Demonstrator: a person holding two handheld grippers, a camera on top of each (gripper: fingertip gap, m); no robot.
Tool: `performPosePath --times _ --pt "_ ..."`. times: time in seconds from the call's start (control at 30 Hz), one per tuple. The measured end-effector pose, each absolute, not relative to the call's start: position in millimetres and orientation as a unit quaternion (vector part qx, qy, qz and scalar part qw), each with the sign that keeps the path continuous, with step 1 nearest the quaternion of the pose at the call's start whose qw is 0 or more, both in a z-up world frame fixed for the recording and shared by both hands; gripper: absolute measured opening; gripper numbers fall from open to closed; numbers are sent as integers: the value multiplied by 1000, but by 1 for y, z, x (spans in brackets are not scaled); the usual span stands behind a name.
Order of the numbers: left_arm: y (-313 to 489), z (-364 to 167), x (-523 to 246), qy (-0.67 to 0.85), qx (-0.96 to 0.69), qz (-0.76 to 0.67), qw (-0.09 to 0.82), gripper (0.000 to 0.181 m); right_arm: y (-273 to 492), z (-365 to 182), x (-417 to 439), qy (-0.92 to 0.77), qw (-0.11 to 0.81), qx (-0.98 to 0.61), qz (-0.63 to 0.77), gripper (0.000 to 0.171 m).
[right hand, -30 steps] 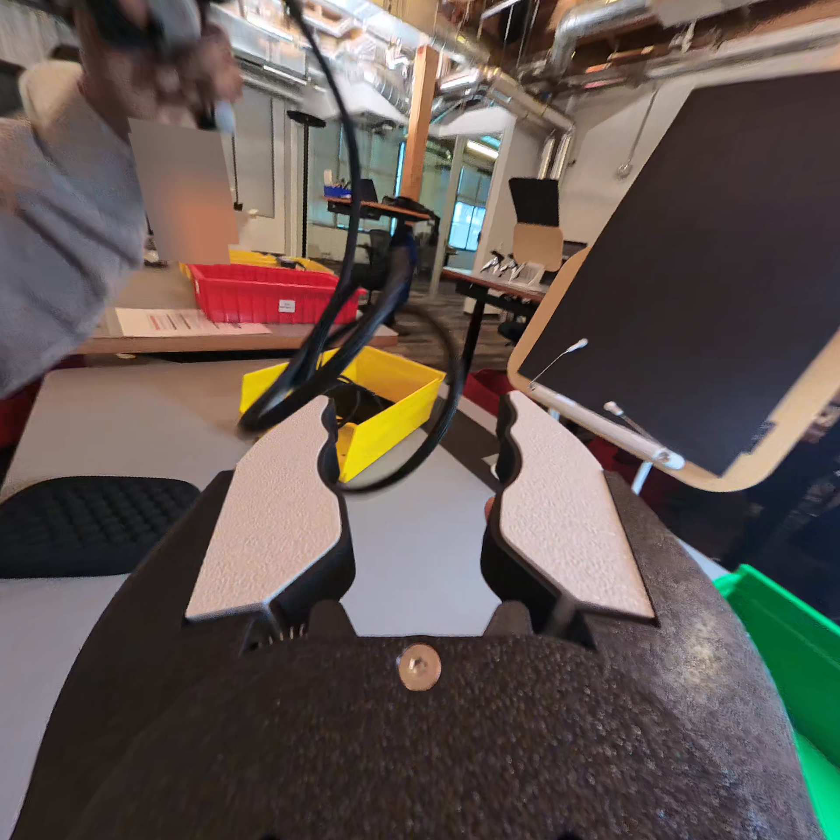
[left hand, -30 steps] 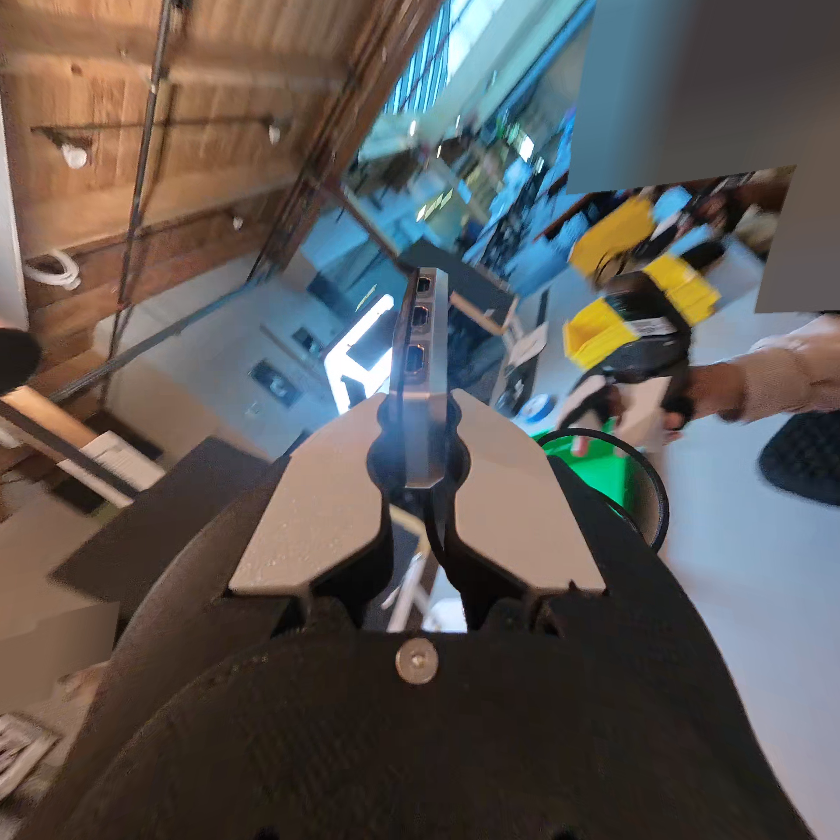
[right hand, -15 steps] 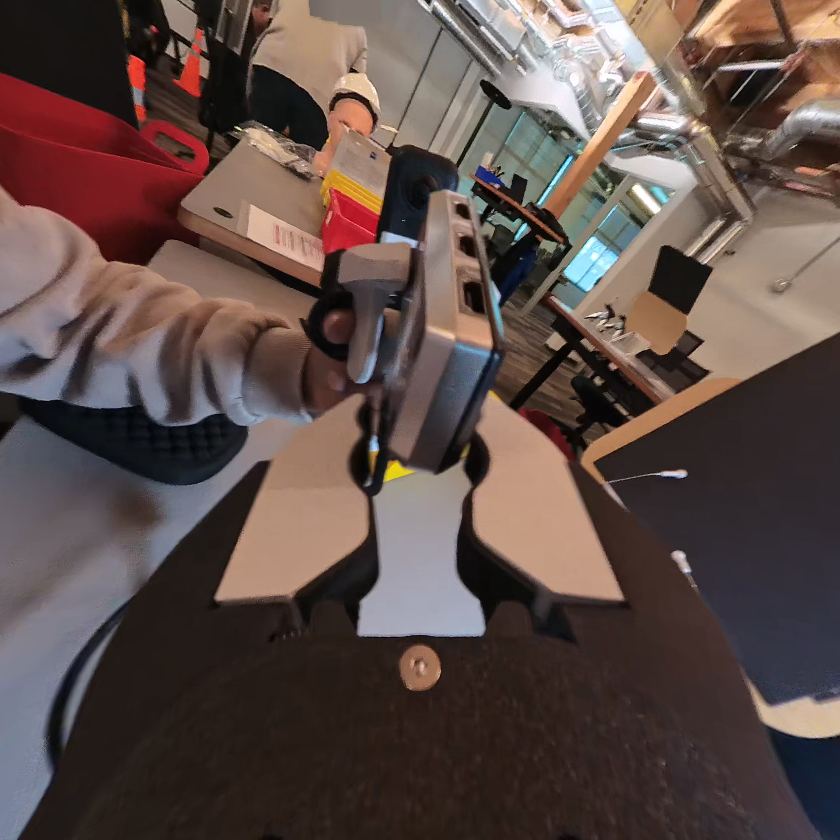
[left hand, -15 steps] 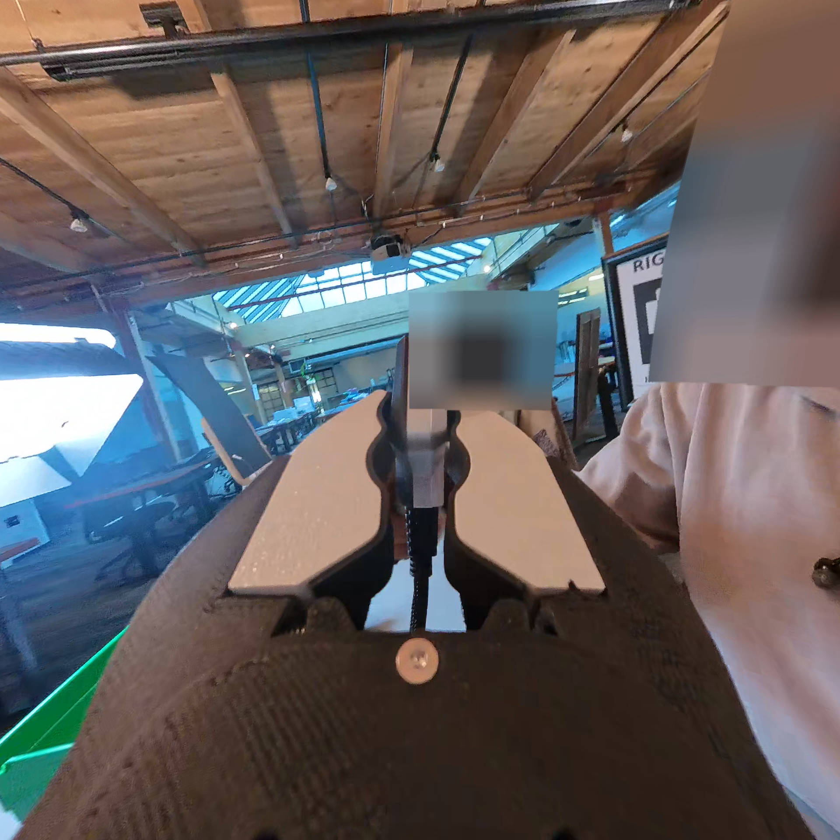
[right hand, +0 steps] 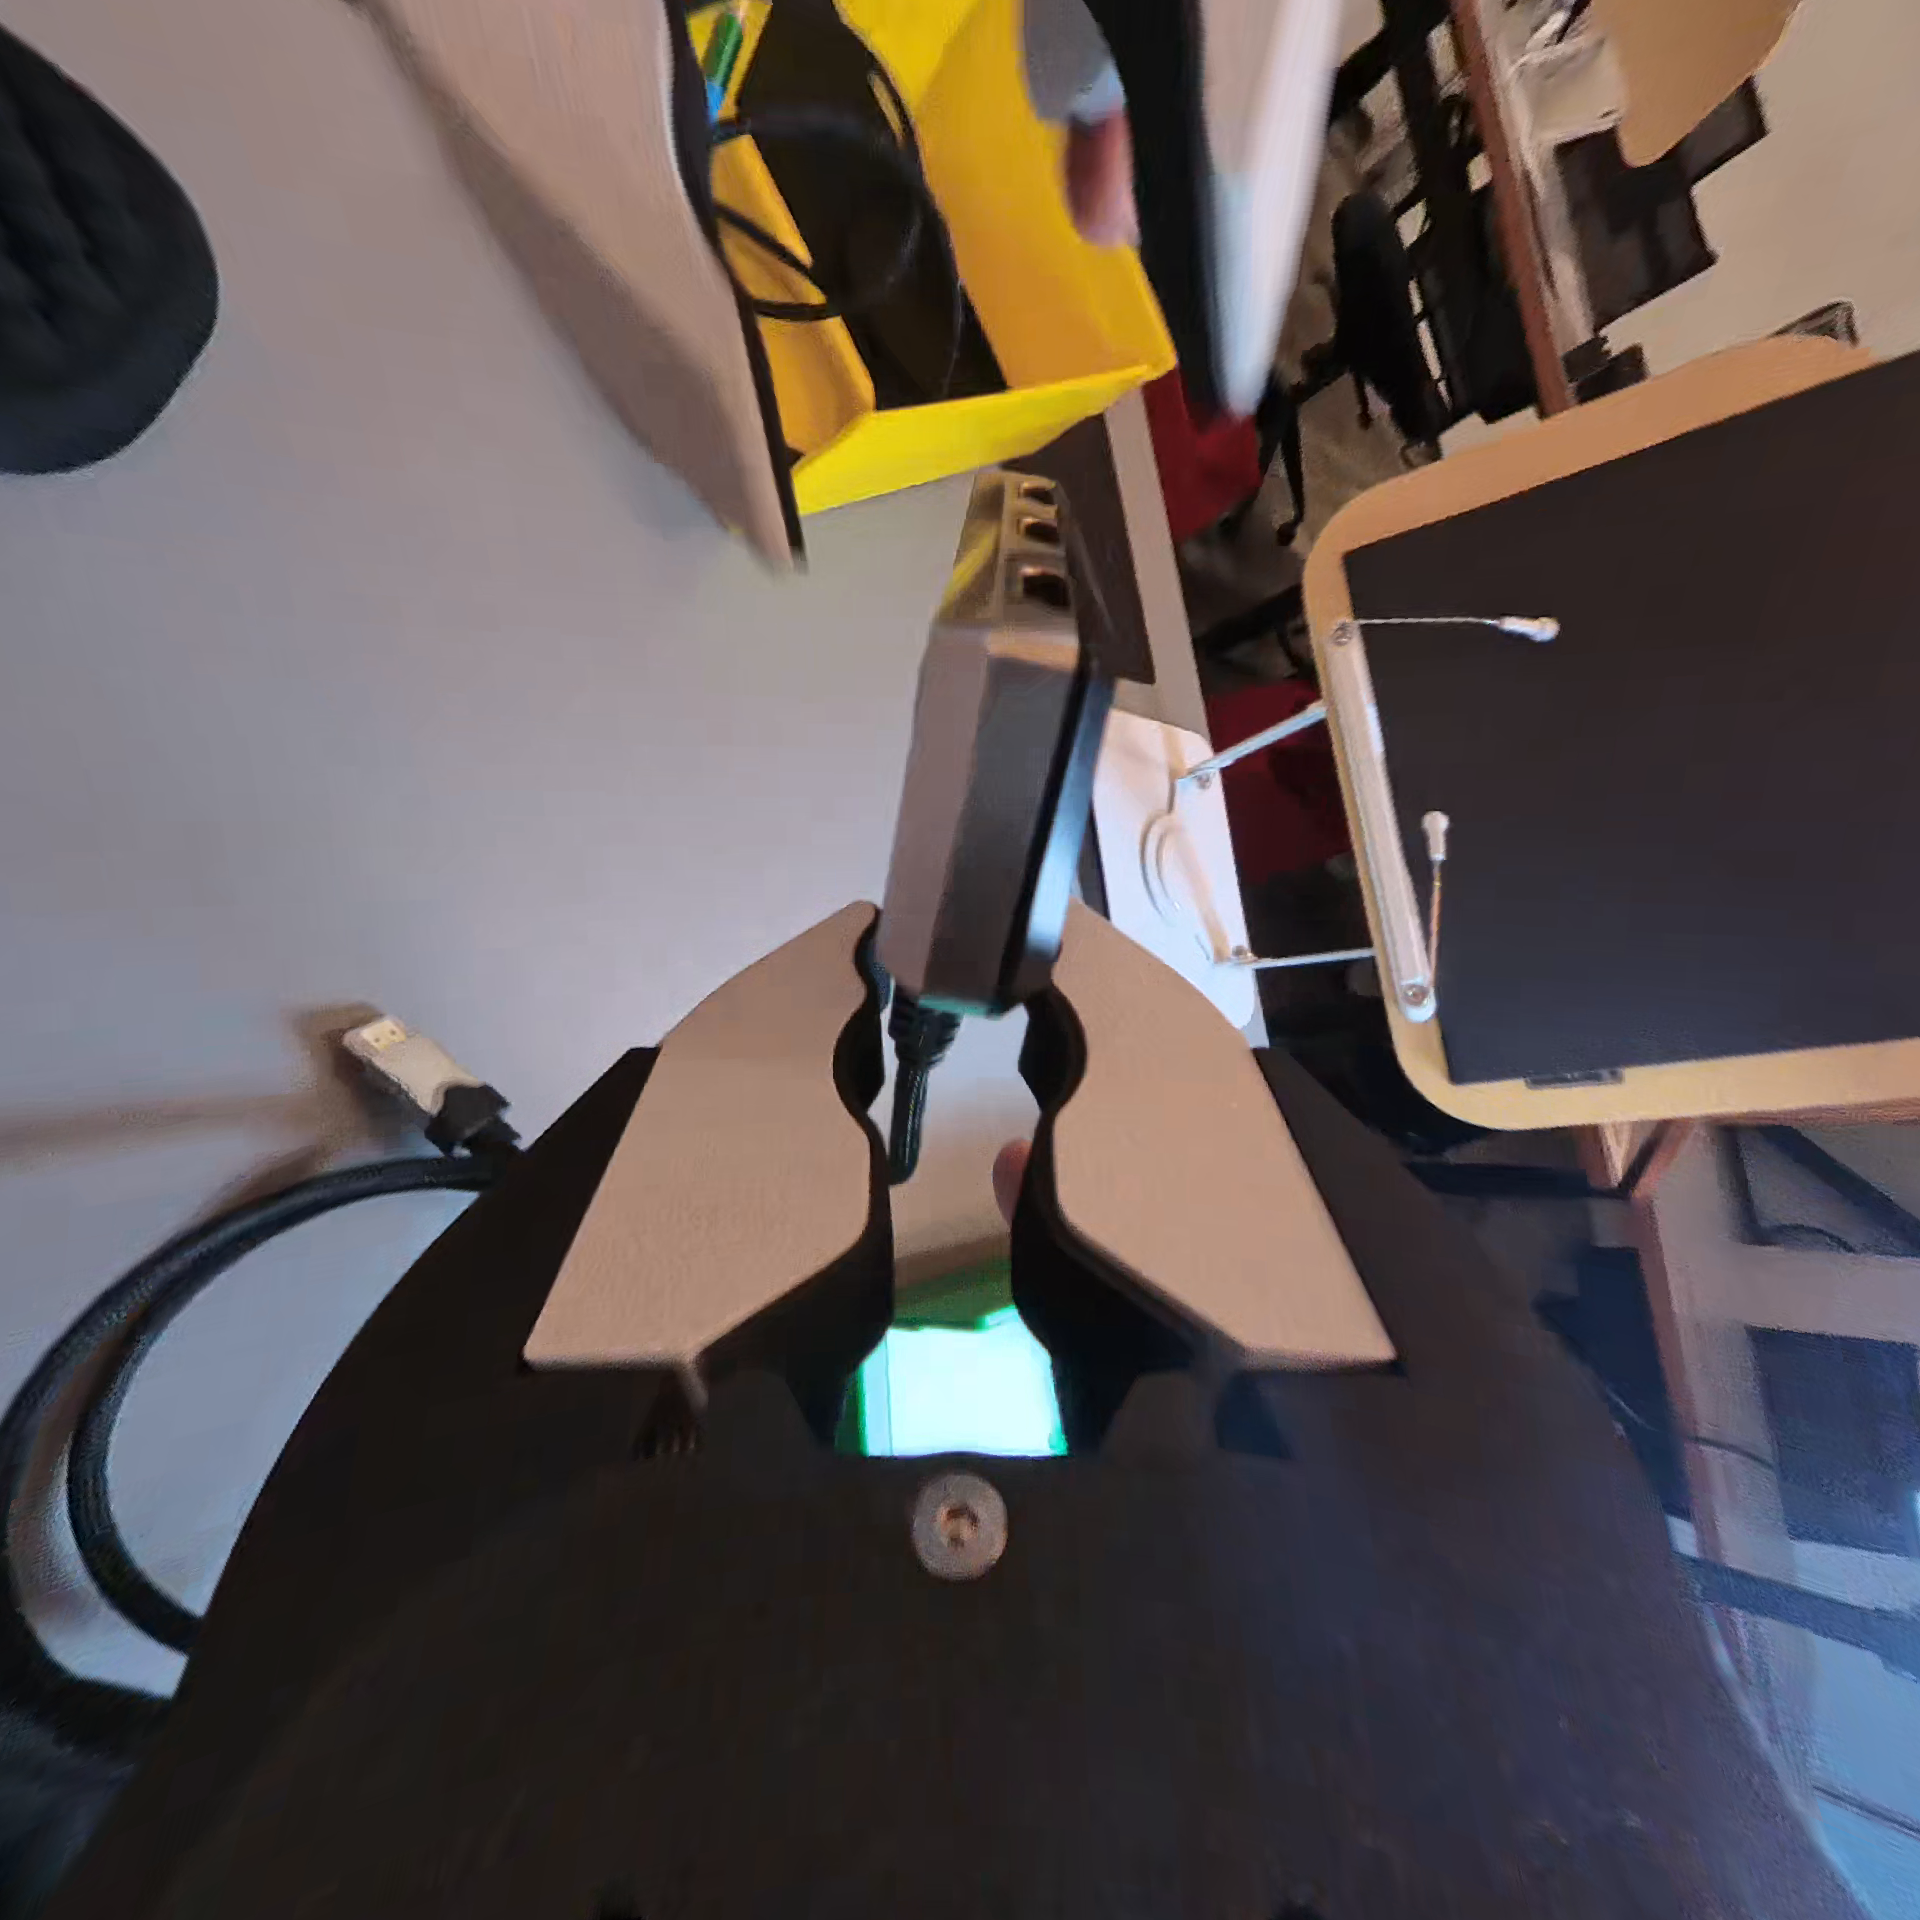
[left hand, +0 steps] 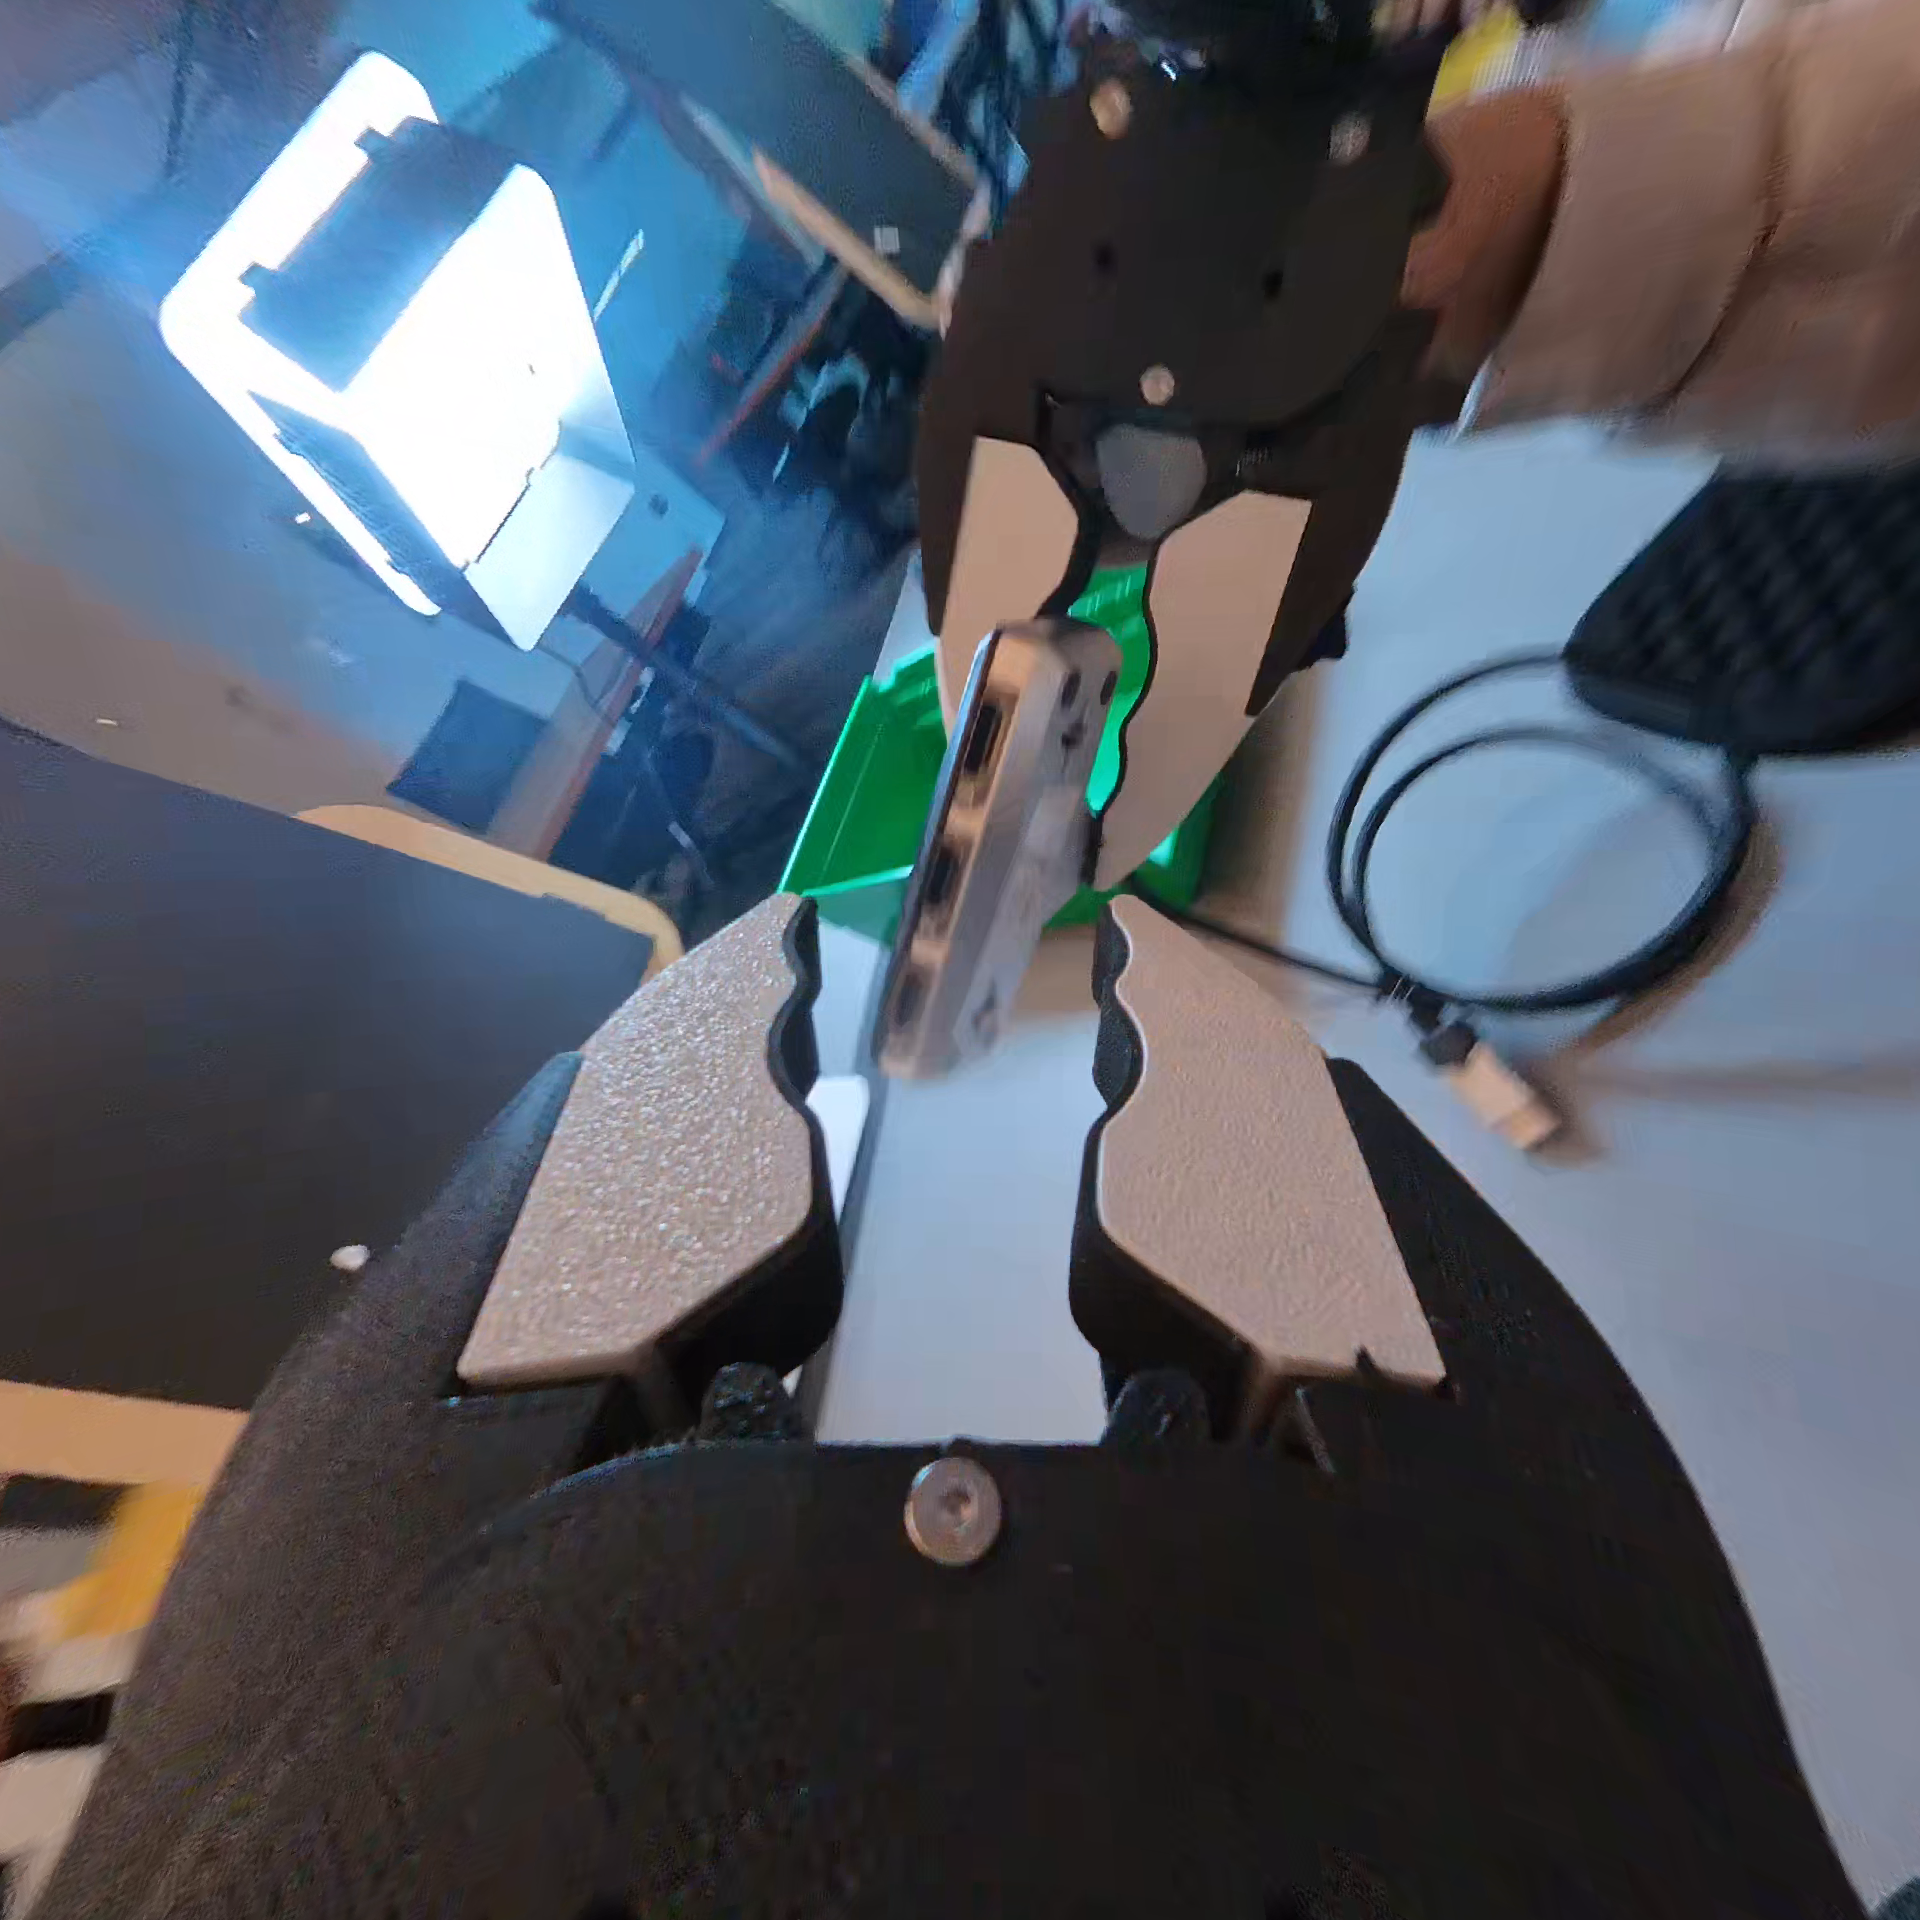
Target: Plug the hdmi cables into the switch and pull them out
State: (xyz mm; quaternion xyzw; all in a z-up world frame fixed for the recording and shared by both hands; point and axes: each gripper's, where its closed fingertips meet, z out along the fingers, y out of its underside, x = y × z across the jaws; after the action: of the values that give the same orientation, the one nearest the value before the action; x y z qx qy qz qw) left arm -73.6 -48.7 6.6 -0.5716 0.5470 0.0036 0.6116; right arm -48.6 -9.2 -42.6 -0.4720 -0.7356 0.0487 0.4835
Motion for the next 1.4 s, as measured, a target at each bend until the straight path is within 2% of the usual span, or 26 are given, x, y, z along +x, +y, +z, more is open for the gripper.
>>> performPosePath --times 0.07,0.1,0.13,0.23,0.37,0.43,0.53,0.6,0.7,0.73,0.8,0.93,1.17,1.3,1.4 --pt "-41 -18 -65 582 -573 60 574 50 -20 -53 -61 -748 471 -465 47 22" --pt "-35 -30 -64 595 -572 82 559 37 -24 -55 -66 -748 471 -464 58 22" --pt "-33 -37 -63 609 -560 87 555 34 -21 -59 -65 -751 460 -470 55 22" --pt "-50 -33 -57 625 -507 -38 592 24 -39 -49 -61 -752 461 -431 189 21" --pt "-77 4 -62 579 -443 -212 651 23 -67 11 -36 -695 517 -312 390 15" --pt "-87 18 -64 563 -418 -255 666 23 -61 28 -20 -665 524 -305 437 29" --pt "-98 36 -66 539 -385 -301 686 23 -57 26 -7 -659 480 -321 482 51" --pt "-98 36 -65 532 -381 -310 690 23 -62 18 -13 -682 480 -327 445 59" --pt "-95 27 -55 532 -382 -330 680 23 -68 -2 -36 -732 508 -335 307 60" --pt "-93 23 -50 534 -383 -333 676 23 -71 -8 -43 -742 514 -330 275 56" --pt "-89 11 -37 546 -390 -320 669 23 -77 -17 -54 -758 520 -308 247 29" --pt "-80 1 -30 546 -392 -296 679 23 -69 -23 -55 -757 515 -317 248 25" --pt "-57 -18 -41 561 -456 -216 656 24 -41 -41 -59 -759 523 -350 168 23" --pt "-56 -9 -60 557 -466 -186 661 23 -28 -35 -57 -742 558 -342 143 23" --pt "-65 30 -91 502 -452 -232 699 27 -15 -26 -52 -721 583 -353 125 23"
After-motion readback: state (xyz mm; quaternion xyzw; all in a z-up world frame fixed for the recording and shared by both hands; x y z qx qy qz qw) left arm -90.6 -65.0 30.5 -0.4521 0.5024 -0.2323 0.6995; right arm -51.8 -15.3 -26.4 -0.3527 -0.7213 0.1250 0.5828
